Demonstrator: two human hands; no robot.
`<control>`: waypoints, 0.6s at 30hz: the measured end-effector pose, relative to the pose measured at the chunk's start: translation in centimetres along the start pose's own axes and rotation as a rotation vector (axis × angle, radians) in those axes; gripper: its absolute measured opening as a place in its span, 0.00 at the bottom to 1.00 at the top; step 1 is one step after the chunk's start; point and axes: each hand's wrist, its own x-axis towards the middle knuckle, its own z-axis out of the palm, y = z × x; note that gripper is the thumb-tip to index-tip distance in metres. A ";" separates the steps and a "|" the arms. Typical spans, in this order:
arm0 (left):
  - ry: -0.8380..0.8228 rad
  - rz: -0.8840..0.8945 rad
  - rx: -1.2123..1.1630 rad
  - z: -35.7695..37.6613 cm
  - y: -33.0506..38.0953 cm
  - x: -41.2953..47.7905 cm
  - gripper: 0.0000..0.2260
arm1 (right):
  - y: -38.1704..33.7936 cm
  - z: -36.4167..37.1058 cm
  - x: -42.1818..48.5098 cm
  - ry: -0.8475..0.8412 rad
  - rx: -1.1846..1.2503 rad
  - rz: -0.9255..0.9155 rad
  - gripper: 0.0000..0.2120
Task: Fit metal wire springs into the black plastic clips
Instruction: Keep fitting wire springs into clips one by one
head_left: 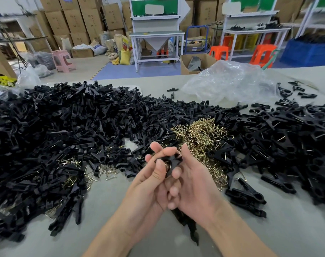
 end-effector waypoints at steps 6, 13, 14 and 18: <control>-0.003 0.017 0.030 0.1 0.0 0.1 0.20 | 0.8 0.0 0.6 0.045 -0.103 -0.035 0.29; -0.080 -0.039 0.172 0.6 -0.1 -0.2 0.22 | 0.5 -0.4 0.7 0.195 -0.022 -0.037 0.33; -0.089 -0.049 0.173 0.6 -0.1 -0.3 0.23 | 0.5 -0.3 0.7 0.203 -0.010 -0.050 0.34; -0.080 -0.047 0.213 0.6 0.0 -0.2 0.24 | 0.9 0.0 0.6 0.398 -0.107 -0.153 0.34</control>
